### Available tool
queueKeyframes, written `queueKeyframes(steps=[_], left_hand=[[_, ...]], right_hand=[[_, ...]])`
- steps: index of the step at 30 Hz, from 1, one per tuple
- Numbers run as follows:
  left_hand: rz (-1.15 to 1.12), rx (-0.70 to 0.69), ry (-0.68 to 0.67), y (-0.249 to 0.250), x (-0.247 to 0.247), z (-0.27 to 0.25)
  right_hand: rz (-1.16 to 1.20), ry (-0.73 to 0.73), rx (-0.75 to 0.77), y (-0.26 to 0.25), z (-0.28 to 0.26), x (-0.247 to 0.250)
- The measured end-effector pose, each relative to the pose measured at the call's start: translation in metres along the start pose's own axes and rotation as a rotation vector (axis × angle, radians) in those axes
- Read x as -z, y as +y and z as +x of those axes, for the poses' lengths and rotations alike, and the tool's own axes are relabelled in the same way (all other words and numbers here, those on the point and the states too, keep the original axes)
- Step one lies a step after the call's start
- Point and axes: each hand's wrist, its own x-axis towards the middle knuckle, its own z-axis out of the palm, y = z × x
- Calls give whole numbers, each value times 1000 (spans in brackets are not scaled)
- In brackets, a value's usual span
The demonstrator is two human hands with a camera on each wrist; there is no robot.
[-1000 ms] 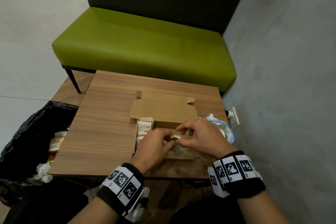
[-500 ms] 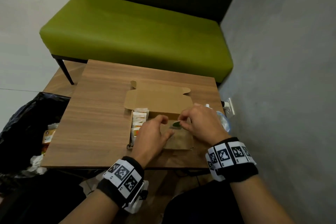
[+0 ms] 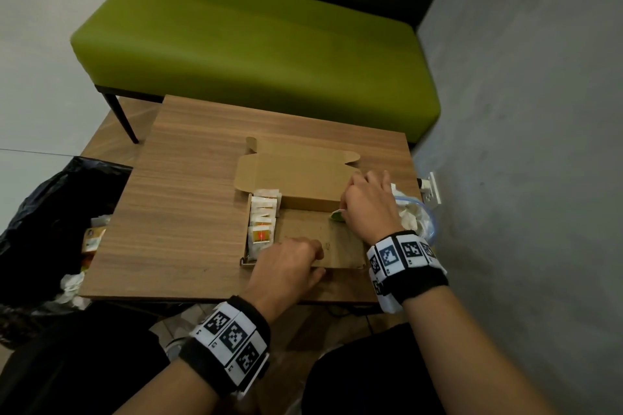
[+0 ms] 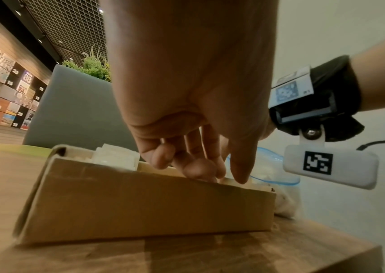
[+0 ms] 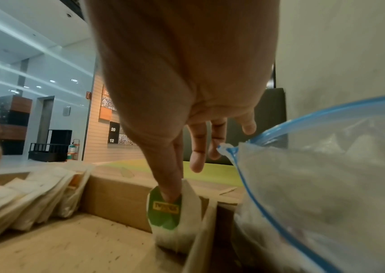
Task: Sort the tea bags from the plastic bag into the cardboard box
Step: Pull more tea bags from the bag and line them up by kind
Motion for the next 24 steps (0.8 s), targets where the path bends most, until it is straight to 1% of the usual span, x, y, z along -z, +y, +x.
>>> queueKeyframes(steps=[4,8,12,14,15,17,22,24], left_hand=[[-1,2,-9,0,1,1],[-7,8,-12,-1,0,2],[-5,16,-25,0,1,1],[4,16,-33,0,1,1],[13,13,-34,0,1,1],[40,-3,-33,1,2,0],[69,-37,-63,3,4,0],[68,-39,-81,3,4,1]], right_hand=[[-40,6,-29,-2,5,-6],[-24,12,-80,0,6,-8],[-16,86,-103,0,6,-7],[-1,122,-89,2,5,-2],[8,116,-75,3,3,1],[25,57,-37,4,-1,9],[71,-176,46,5,-7,19],[22,-199,46,1,-5,17]])
